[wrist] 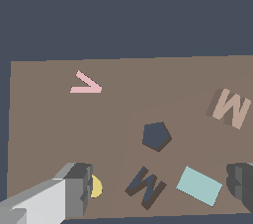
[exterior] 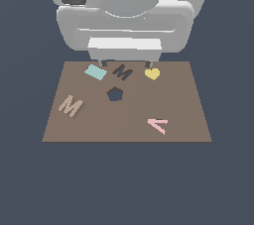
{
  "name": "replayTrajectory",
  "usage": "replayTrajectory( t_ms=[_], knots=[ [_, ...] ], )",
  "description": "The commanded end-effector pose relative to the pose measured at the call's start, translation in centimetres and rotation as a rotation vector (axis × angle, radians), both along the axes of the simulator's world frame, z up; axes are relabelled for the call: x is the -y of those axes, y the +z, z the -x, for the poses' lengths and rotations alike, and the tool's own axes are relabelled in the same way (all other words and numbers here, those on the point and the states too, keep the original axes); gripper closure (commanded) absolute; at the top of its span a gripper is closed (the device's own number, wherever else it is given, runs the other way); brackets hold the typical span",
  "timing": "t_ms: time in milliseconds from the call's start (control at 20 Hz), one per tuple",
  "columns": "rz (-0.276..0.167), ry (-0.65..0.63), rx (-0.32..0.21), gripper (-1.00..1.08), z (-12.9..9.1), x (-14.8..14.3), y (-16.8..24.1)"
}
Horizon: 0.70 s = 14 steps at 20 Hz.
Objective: Insert a designated object into the corresponding slot on a board.
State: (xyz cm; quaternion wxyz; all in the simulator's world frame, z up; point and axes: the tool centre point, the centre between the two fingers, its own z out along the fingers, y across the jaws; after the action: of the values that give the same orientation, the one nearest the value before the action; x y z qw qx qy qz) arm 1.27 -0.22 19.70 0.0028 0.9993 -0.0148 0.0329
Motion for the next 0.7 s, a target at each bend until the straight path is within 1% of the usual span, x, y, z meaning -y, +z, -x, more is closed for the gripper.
replayTrajectory(
  t_ms=[0, 200, 350, 650],
  knots=[
    [0.0, 0.0, 0.0, -0.92, 0.0, 0.0, 0.0],
    [0.0, -0.01, -0.001, -0.92, -0.2, 0.4, -0.3],
    [-0.001, -0.032, -0.005, -0.92, -0.5, 1.2, -1.1],
    [-0.003, -0.112, -0.016, -0.92, -1.6, 4.2, -3.7]
  ],
)
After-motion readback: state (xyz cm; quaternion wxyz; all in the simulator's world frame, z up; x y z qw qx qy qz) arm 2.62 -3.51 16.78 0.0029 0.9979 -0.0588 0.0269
